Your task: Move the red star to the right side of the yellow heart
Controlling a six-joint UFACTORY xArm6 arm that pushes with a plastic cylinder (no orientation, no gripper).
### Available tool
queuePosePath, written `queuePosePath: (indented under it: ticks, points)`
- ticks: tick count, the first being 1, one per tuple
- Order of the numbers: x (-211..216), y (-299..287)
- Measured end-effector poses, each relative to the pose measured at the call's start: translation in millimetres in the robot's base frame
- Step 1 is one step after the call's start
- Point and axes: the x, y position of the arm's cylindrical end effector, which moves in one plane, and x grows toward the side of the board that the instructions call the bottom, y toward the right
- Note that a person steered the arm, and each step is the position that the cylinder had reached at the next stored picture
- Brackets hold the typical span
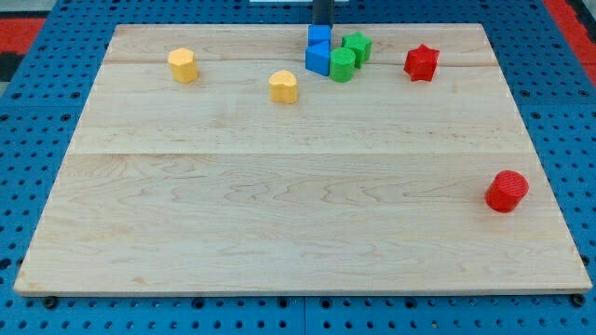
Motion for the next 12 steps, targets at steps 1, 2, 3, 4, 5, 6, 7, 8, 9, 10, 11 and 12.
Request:
queuePosePath:
  ticks: [1,2,3,4,5,6,7,8,9,10,11,12]
  points:
    - [0,-2]
    - [0,20]
    - [1,37]
    - [0,48]
    - [5,99]
    - [16,140]
    - [73,151]
    - [98,160]
    - [114,172]
    - [142,176]
    - [166,163]
    - [182,150]
